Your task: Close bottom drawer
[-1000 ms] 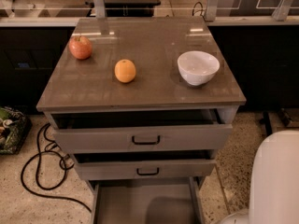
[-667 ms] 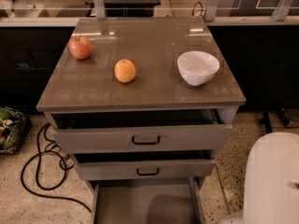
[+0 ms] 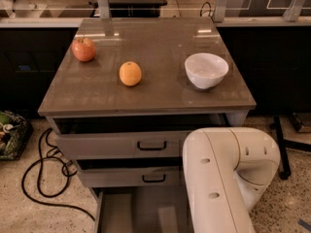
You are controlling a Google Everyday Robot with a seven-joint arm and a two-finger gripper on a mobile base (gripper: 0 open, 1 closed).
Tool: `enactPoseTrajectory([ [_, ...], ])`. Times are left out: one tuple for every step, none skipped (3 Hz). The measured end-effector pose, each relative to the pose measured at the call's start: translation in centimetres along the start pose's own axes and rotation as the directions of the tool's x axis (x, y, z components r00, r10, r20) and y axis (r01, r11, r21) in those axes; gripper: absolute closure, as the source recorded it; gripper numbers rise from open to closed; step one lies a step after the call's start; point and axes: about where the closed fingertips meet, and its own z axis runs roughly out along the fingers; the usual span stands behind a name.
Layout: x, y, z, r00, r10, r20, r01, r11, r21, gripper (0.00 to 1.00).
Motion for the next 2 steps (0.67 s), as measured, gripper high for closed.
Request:
enactPoseTrajectory([
  [0.0,0.0,0.0,1.0,0.0,0.0,0.0,1.0,0.0,1.0],
  [-0.5,0.0,1.1,0.999,-0.007,0.047,0.005,0.9985,0.055,1.0],
])
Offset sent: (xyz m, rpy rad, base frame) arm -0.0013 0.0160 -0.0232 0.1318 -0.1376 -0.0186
